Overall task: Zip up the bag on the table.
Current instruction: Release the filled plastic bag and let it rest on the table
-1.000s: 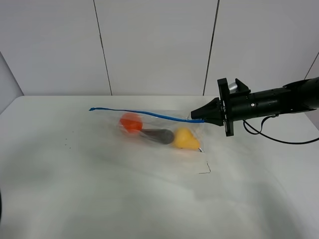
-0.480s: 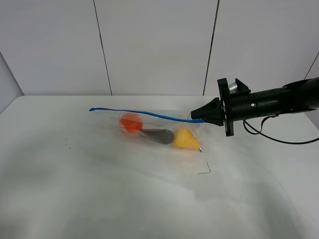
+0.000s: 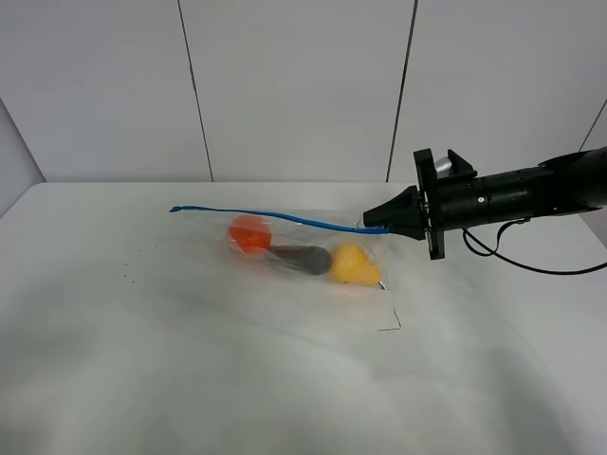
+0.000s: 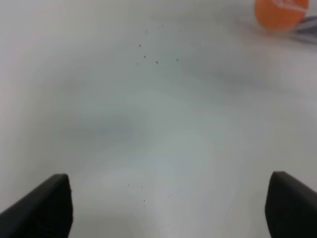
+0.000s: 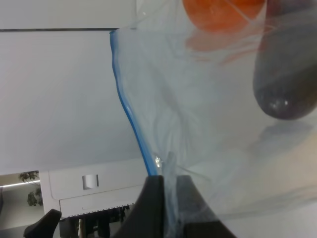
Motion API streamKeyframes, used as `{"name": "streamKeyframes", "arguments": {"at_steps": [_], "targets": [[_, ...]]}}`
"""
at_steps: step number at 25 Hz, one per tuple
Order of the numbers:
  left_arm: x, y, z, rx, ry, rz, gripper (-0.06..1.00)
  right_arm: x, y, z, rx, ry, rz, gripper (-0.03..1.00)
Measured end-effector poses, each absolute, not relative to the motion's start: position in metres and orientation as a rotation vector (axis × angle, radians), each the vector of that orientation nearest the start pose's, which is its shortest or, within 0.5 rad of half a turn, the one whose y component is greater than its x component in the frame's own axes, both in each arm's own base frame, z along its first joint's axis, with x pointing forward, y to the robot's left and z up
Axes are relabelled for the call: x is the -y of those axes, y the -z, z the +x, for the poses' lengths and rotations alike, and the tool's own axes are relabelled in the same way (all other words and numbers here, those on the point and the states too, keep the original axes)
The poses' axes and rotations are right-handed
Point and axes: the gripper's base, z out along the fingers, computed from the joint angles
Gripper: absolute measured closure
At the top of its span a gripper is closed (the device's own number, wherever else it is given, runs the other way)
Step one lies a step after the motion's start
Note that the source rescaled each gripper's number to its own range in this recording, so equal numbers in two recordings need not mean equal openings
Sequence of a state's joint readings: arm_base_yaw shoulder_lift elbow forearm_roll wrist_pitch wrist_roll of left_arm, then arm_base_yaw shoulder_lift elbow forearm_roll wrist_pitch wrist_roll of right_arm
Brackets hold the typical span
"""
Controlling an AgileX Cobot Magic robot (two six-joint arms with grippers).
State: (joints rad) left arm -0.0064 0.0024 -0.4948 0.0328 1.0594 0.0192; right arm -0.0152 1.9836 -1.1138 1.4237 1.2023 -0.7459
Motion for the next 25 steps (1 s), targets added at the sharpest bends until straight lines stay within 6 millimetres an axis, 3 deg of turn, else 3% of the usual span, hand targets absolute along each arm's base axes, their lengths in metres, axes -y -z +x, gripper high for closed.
{"name": "streamKeyframes", "arguments": {"at_steps": [5, 7, 9, 12, 14, 19, 25], "targets": [[-0.003, -0.276, -0.005, -2.043, -0.048, 0.025, -0.06, -0.079, -0.173, 0.358, -2.482, -1.717, 0.208, 0.96], [-0.003, -0.276, -0.005, -2.043, -0.049, 0.025, -0.06, -0.079, -0.173, 0.358, -2.485, -1.721, 0.22, 0.89], [-0.003, -0.276, -0.005, -2.043, -0.049, 0.025, -0.06, -0.079, -0.173, 0.358, -2.49, -1.727, 0.242, 0.67], [-0.003, -0.276, -0.005, -2.043, -0.049, 0.025, -0.06, -0.078, -0.172, 0.356, -2.516, -1.723, 0.251, 0.22], [-0.003, -0.276, -0.005, -2.043, -0.049, 0.025, -0.06, -0.078, -0.17, 0.355, -2.546, -1.711, 0.247, 0.06], [-0.003, -0.276, -0.005, -2.043, -0.049, 0.025, -0.06, -0.074, -0.176, 0.36, -2.68, -1.592, 0.171, -0.03], [-0.003, -0.276, -0.005, -2.043, -0.049, 0.025, -0.06, -0.059, -0.208, 0.391, -2.851, -1.1, 0.018, -0.03]]}}
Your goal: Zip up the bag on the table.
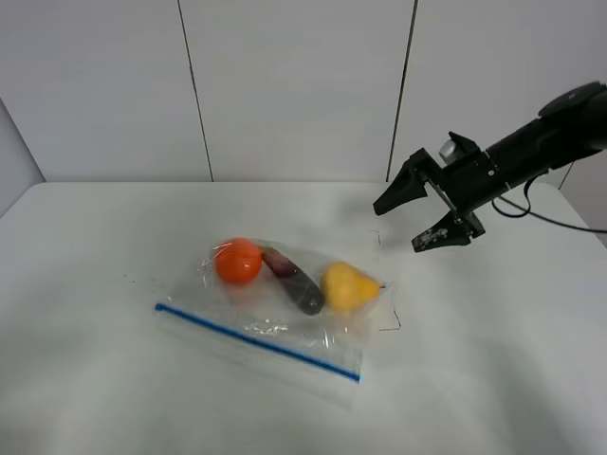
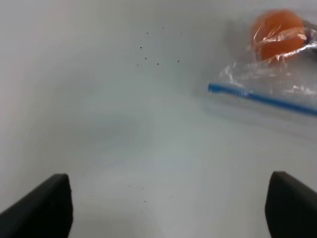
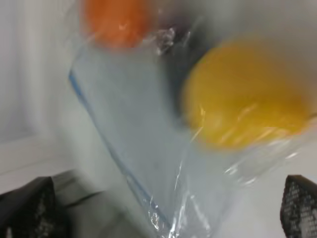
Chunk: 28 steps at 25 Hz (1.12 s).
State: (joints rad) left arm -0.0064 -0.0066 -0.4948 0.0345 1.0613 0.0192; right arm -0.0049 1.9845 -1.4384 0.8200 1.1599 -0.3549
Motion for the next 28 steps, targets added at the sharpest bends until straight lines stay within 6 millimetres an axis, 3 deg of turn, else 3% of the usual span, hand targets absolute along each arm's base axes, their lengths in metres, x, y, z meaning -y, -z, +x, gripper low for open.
{"name": "streamKeyframes", "arguments": {"at_steps": [6, 11, 28], "targets": [[-0.003, -0.276, -0.005, -2.043, -0.049, 0.025, -0.06, -0.046, -0.238, 0.411, -2.921, -0.51, -0.09, -0.03], [-0.003, -0.276, -0.005, -2.042, -0.049, 0.025, -0.06, -0.031, -0.242, 0.412, -2.96, -0.233, -0.136, -0.03], [-0.003, -0.276, -0.005, -2.042, -0.049, 0.025, -0.06, -0.026, -0.246, 0.402, -3.0, -0.153, -0.107, -0.03]]}}
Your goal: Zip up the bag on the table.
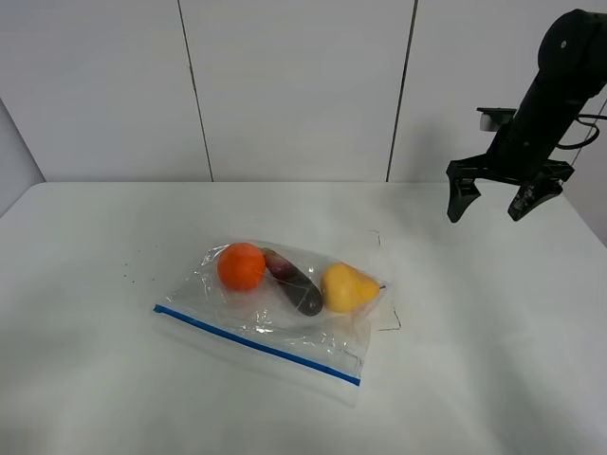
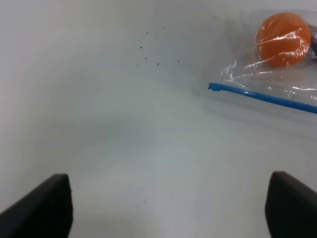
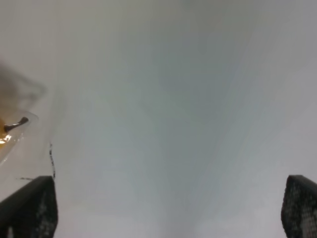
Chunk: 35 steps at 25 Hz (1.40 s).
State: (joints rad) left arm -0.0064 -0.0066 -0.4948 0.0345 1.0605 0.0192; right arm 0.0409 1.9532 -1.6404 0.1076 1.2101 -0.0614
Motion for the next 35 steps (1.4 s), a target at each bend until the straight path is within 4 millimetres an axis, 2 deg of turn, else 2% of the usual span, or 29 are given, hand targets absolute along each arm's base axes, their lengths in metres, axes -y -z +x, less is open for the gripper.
{"name": "streamKeyframes", "arguments": {"at_steps": [4, 5, 7, 8, 13, 17, 20, 26, 29, 35], "targets": [[-0.003, -0.276, -0.005, -2.042, -0.049, 0.025, -0.06, -0.024, -0.257, 0.374, -3.011, -0.154, -0.103, -0.03], [-0.003, -0.276, -0.005, -2.042, -0.049, 0.025, -0.06, -0.024, -0.257, 0.374, -3.011, -0.154, -0.103, -0.03], [-0.003, -0.276, -0.005, -2.042, -0.05, 0.026, -0.06, -0.024, -0.264, 0.351, -3.017, -0.154, -0.102, -0.03], [-0.003, -0.276, -0.005, -2.042, -0.05, 0.026, -0.06, -0.023, -0.269, 0.326, -3.023, -0.154, -0.101, -0.03], [-0.003, -0.276, -0.005, -2.042, -0.05, 0.027, -0.06, -0.019, -0.275, 0.251, -3.033, -0.155, -0.101, -0.03], [-0.003, -0.276, -0.005, -2.042, -0.05, 0.027, -0.06, -0.015, -0.268, 0.192, -3.026, -0.125, -0.11, -0.03], [-0.003, -0.276, -0.005, -2.042, -0.05, 0.027, -0.06, -0.012, -0.267, 0.154, -2.921, -0.09, -0.117, -0.03], [-0.003, -0.276, -0.005, -2.042, -0.052, 0.027, -0.06, -0.009, -0.269, 0.098, -2.606, -0.077, -0.107, -0.03], [-0.003, -0.276, -0.005, -2.042, -0.052, 0.027, -0.06, -0.008, -0.264, 0.073, -2.509, -0.076, -0.104, -0.03], [-0.003, -0.276, -0.005, -2.042, -0.052, 0.027, -0.06, -0.007, -0.272, 0.045, -2.329, -0.072, -0.096, -0.03]]}}
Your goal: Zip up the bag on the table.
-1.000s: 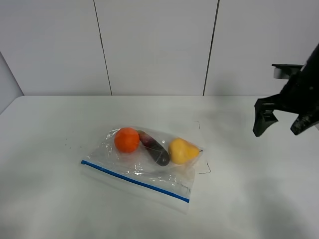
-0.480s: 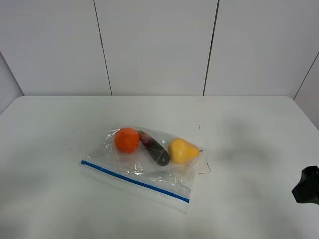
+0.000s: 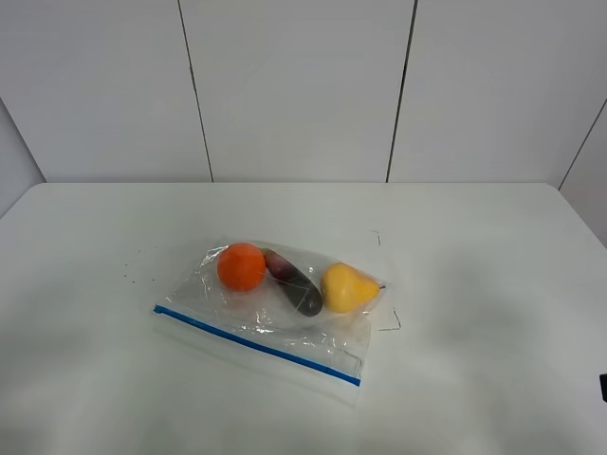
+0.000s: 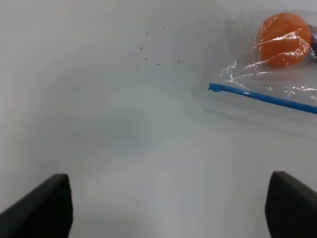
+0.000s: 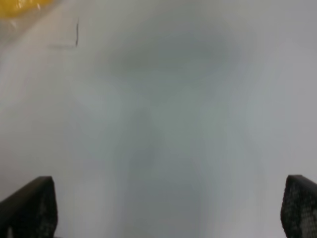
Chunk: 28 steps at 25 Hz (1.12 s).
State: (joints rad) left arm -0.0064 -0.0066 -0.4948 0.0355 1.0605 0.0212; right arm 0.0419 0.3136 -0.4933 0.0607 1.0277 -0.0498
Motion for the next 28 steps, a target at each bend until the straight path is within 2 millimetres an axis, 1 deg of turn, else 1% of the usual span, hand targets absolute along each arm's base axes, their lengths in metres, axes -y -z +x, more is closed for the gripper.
{"name": "streamKeyframes", "arguments": {"at_steps": [6, 9, 11, 18, 28], "targets": [[-0.003, -0.276, -0.005, -2.042, -0.052, 0.027, -0.06, -0.006, -0.273, 0.037, -2.278, -0.075, -0.09, -0.03], [-0.003, -0.276, -0.005, -2.042, -0.052, 0.027, -0.06, -0.005, -0.275, 0.031, -2.238, -0.061, -0.054, -0.03], [-0.003, -0.276, -0.005, -2.042, -0.052, 0.027, -0.06, -0.005, -0.276, 0.025, -2.198, -0.046, -0.027, -0.03], [-0.003, -0.276, -0.005, -2.042, -0.052, 0.027, -0.06, -0.005, -0.278, -0.001, -2.027, -0.031, -0.021, -0.03], [-0.003, -0.276, -0.005, -2.042, -0.052, 0.027, -0.06, -0.005, -0.278, -0.003, -2.015, -0.034, -0.022, -0.03]]}}
